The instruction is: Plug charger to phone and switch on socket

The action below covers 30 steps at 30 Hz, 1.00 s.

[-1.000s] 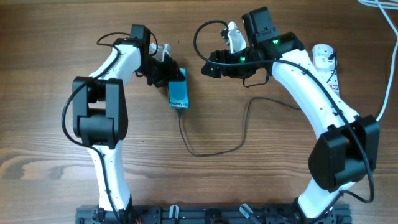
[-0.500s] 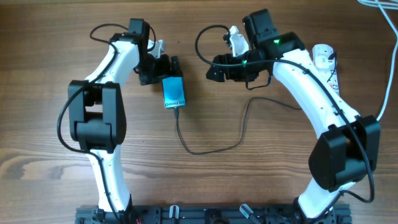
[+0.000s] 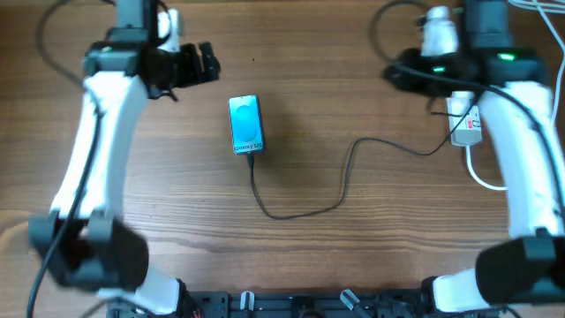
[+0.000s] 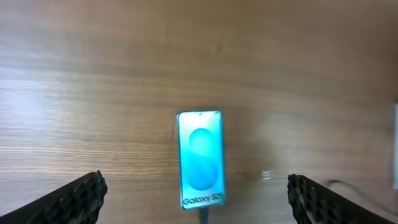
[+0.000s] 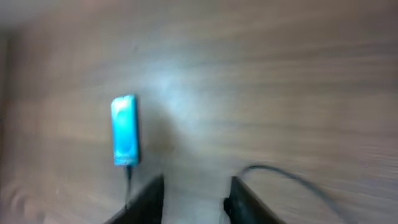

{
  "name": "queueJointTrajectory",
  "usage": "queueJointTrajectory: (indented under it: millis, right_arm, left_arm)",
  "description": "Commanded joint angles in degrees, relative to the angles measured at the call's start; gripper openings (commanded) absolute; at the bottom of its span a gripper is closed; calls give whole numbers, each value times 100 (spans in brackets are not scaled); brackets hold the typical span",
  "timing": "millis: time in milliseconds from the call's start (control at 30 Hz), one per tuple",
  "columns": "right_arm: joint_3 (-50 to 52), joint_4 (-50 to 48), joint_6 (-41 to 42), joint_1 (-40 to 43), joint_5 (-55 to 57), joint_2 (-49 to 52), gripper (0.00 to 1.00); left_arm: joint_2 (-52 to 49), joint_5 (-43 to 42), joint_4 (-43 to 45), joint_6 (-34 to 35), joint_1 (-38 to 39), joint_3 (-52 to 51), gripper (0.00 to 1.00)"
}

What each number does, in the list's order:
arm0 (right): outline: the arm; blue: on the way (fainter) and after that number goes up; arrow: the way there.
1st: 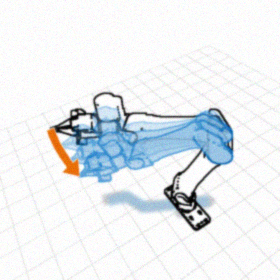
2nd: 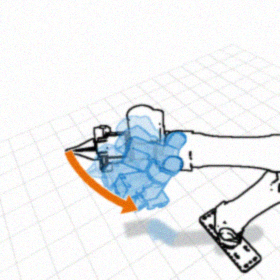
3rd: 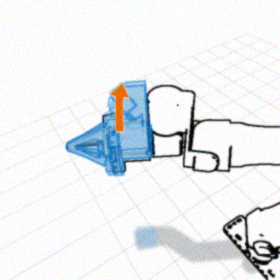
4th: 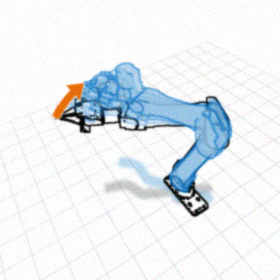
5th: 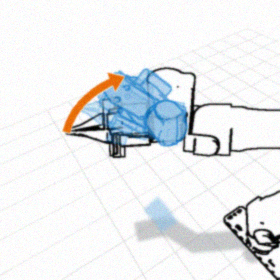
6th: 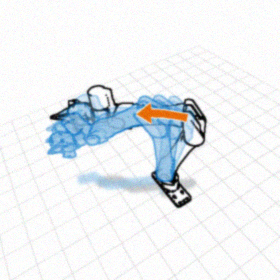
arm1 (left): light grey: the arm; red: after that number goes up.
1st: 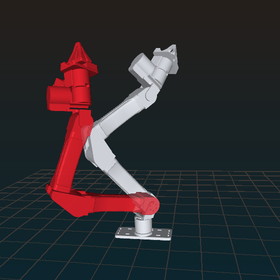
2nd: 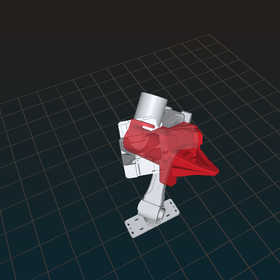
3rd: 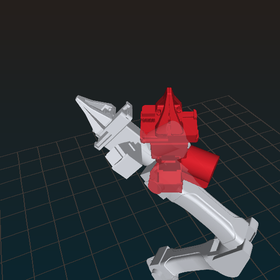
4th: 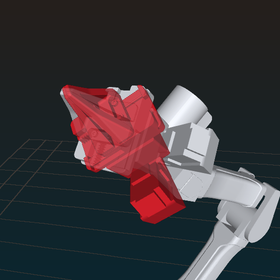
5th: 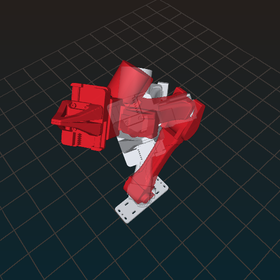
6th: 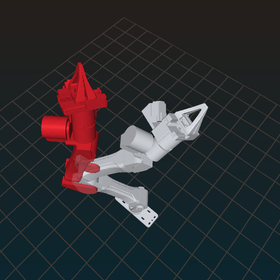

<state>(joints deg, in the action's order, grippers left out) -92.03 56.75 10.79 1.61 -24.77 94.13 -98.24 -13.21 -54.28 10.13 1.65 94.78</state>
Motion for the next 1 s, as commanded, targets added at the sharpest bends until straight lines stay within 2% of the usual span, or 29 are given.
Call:
queueJointTrajectory:
  millis: [0, 33, 200, 333, 600, 967]
  right_arm:
    - [-111, 57, -17, 831, 195, -168, 4]
    - [-111, 28, -26, 1248, 136, -136, 4]
    - [-109, -291, -33, 2184, 81, -26, 4]
    - [-109, -608, -4, 2645, 149, 166, 4]
    - [-109, -920, -13, 2940, 214, 1335, 4]
    - [-109, -1263, -28, 2949, 236, 2555, 4]
  left_arm:
    - [671, 66, -221, 83, -37, 7, 100]
    - [807, 68, -321, 81, -26, 7, 100]
    - [844, 68, -330, 81, -28, 7, 100]
    - [844, 68, -330, 81, -28, 7, 100]
    - [844, 68, -330, 81, -28, 7, 100]
    - [844, 68, -330, 81, -28, 7, 100]
